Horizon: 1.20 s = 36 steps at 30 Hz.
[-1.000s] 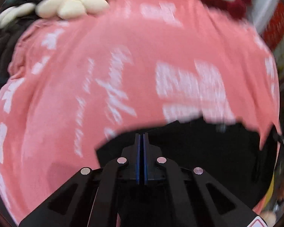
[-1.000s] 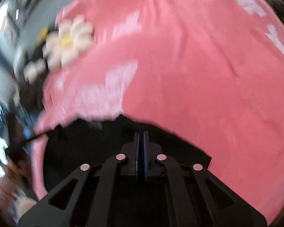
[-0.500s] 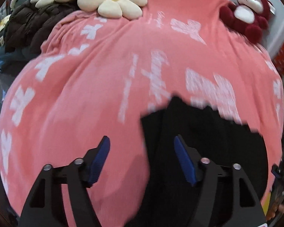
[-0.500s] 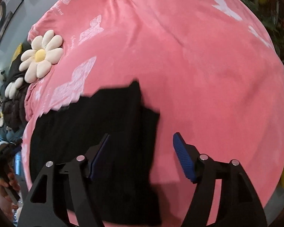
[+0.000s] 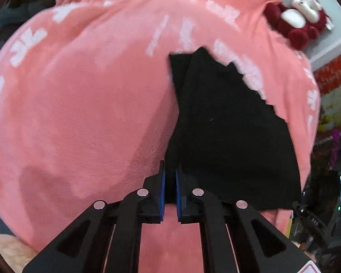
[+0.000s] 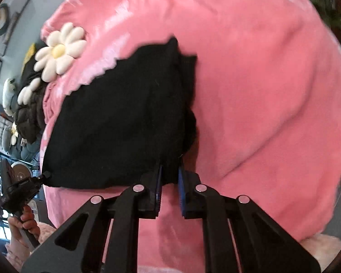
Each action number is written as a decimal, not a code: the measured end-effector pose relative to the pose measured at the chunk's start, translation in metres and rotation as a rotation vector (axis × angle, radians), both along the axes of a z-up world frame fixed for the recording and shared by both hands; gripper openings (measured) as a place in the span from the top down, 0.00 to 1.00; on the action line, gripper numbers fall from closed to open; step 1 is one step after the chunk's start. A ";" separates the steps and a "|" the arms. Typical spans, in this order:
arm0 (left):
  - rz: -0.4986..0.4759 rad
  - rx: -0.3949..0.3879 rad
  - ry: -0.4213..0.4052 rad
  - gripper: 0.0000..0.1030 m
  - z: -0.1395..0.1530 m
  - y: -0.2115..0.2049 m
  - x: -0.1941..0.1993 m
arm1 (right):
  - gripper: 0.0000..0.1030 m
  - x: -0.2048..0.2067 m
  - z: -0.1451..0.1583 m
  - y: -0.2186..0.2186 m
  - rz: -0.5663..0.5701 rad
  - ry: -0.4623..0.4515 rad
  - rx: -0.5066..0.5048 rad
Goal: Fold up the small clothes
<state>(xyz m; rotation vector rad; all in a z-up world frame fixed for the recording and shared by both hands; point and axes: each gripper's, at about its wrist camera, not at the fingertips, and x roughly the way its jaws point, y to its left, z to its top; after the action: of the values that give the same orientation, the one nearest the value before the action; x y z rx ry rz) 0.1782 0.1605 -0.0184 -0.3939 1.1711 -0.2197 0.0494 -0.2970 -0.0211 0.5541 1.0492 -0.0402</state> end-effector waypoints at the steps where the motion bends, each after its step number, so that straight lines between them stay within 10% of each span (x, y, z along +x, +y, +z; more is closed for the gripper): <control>1: -0.011 0.038 -0.006 0.98 0.006 0.003 -0.005 | 0.90 -0.003 -0.001 -0.001 0.003 0.012 -0.004; 5: -0.030 0.208 0.089 0.98 -0.022 0.004 -0.012 | 0.91 -0.001 -0.048 -0.007 -0.026 0.207 -0.057; 8: -0.025 0.257 0.106 0.97 -0.031 -0.002 -0.020 | 0.86 -0.005 -0.040 -0.015 -0.094 0.158 -0.013; 12: 0.038 0.166 0.028 0.48 -0.011 -0.005 -0.026 | 0.50 -0.001 -0.012 -0.005 -0.063 0.070 -0.078; 20: -0.100 0.422 -0.074 0.44 0.006 -0.065 -0.009 | 0.28 0.028 -0.008 0.032 0.002 0.060 -0.284; 36: -0.132 0.449 -0.015 0.42 -0.019 -0.079 -0.004 | 0.16 0.035 -0.037 0.033 0.000 0.115 -0.238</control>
<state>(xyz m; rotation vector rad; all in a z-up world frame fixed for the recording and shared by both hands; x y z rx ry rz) 0.1747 0.0811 -0.0377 0.0795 1.1937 -0.0685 0.0839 -0.2635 -0.0579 0.3387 1.1381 -0.1967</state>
